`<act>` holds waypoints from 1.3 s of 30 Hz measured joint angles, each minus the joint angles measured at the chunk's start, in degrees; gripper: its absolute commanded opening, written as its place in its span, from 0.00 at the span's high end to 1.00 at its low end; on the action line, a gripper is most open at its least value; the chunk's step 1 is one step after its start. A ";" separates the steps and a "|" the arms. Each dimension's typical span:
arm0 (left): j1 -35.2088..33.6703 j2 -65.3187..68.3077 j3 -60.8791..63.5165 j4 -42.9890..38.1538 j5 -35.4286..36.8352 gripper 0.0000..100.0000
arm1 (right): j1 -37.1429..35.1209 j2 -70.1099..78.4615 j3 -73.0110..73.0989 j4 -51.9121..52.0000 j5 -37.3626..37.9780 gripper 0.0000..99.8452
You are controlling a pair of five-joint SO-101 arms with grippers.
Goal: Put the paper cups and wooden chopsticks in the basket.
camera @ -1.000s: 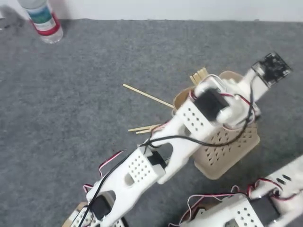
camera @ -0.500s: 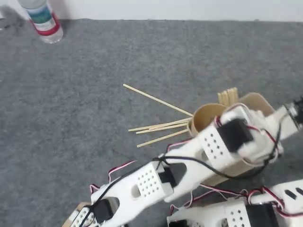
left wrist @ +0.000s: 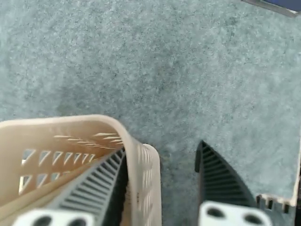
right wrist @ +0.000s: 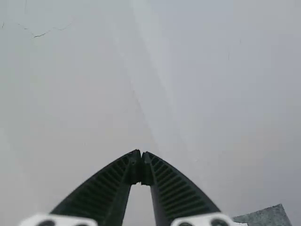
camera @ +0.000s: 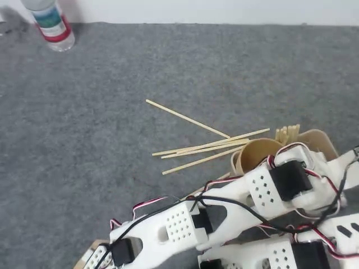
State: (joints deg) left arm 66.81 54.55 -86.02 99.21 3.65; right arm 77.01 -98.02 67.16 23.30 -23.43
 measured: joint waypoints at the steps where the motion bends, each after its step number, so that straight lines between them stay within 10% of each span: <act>1: 0.00 0.00 0.00 0.00 0.79 0.70 | 0.00 0.00 0.00 0.00 0.00 0.99; 39: -9.14 2.02 -7.74 -2.99 0.26 0.70 | 0.00 0.00 0.35 -0.18 0.00 0.99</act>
State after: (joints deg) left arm 57.67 56.57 -93.76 96.22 3.91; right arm 77.01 -98.02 67.52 23.12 -23.43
